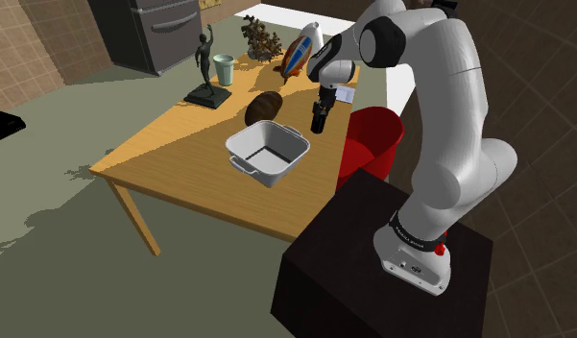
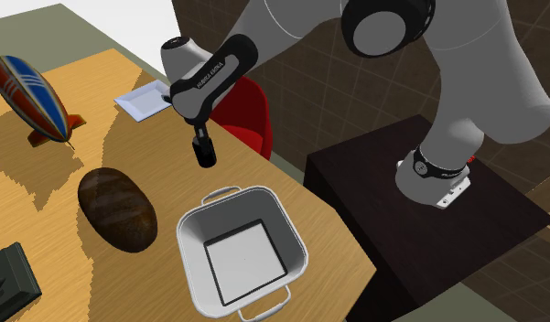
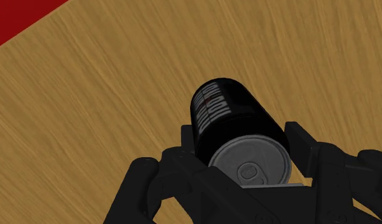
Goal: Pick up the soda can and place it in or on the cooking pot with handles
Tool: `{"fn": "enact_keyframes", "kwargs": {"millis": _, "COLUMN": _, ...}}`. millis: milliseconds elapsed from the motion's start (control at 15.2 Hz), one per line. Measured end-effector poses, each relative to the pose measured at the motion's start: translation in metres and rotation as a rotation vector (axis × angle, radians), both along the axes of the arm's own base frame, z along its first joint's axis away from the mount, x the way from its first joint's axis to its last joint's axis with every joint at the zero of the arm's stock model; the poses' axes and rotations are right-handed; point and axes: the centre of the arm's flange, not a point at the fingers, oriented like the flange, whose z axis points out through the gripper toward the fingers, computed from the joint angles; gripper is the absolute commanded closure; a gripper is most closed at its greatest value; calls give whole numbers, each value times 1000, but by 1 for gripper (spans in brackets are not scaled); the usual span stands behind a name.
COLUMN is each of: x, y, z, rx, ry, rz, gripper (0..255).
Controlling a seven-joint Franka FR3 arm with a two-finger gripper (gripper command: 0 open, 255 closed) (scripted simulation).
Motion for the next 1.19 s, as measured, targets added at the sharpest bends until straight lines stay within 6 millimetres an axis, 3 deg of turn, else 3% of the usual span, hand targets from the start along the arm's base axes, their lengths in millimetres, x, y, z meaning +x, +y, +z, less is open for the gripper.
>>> {"fn": "enact_keyframes", "kwargs": {"millis": 462, "x": 0, "y": 0, "z": 2, "rx": 0, "ry": 1, "rz": 0, "gripper": 255}}
{"fn": "enact_keyframes", "kwargs": {"millis": 1188, "x": 1, "y": 0, "z": 56, "rx": 1, "ry": 1, "rz": 0, "gripper": 255}}
